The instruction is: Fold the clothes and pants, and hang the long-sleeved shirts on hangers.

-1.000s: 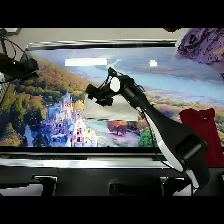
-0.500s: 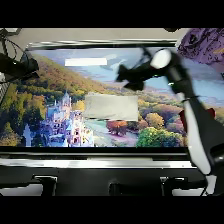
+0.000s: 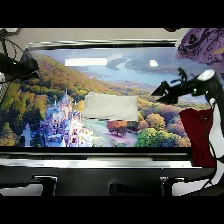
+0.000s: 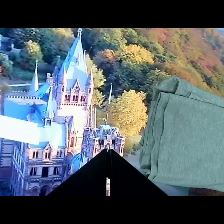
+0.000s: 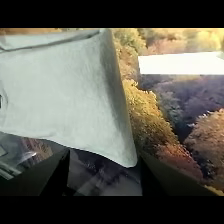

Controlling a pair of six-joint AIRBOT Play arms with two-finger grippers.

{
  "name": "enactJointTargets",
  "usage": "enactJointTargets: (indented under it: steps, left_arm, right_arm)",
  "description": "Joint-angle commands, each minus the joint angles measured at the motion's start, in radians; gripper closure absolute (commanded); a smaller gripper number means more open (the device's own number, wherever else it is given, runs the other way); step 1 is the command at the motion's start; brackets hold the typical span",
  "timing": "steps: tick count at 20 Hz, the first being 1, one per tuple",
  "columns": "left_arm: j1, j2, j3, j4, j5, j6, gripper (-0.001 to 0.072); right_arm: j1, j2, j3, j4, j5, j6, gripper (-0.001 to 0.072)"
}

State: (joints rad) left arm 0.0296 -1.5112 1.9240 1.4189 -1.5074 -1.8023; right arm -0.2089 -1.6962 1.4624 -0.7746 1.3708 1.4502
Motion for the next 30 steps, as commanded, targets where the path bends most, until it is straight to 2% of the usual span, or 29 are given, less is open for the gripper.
enactJointTargets:
  steps: [1, 5, 12, 14, 15, 18, 21, 24, 30]
  left_arm:
    - [0.001, 0.0, 0.0, 0.0, 0.0, 0.0, 0.0679]
    - [0.001, -0.001, 0.0, 0.0, 0.0, 0.0, 0.0679]
    - [0.001, -0.001, 0.0, 0.0, 0.0, 0.0, 0.068]
    - [0.001, -0.001, 0.0, 0.0, 0.0, 0.0, 0.0679]
    - [0.001, -0.001, 0.0, 0.0, 0.0, 0.0, 0.068]
    - [0.001, -0.001, 0.0, 0.0, 0.0, 0.0, 0.0679]
    - [0.001, -0.001, 0.0, 0.0, 0.0, 0.0, 0.0679]
    - [0.001, -0.001, 0.0, 0.0, 0.0, 0.0, 0.0679]
    - [0.001, -0.001, 0.0, 0.0, 0.0, 0.0, 0.0679]
  right_arm:
    - [0.002, -0.061, -0.137, 0.146, -0.082, -0.184, 0.0216]
    - [0.075, -0.146, -0.145, 0.218, -0.111, -0.251, 0.0218]
    - [0.153, -0.174, -0.145, 0.22, -0.232, -0.254, 0.0241]
    - [0.166, -0.174, -0.145, 0.221, -0.237, -0.251, 0.048]
    - [0.167, -0.173, -0.145, 0.232, -0.232, -0.25, 0.067]
    - [0.149, -0.136, -0.115, 0.269, -0.222, -0.238, 0.068]
    - [0.106, -0.124, 0.037, 0.18, -0.219, -0.065, 0.0681]
    - [0.024, -0.124, 0.212, 0.123, -0.237, 0.058, 0.0682]
    - [-0.191, -0.124, 0.441, -0.011, -0.256, 0.22, 0.0682]
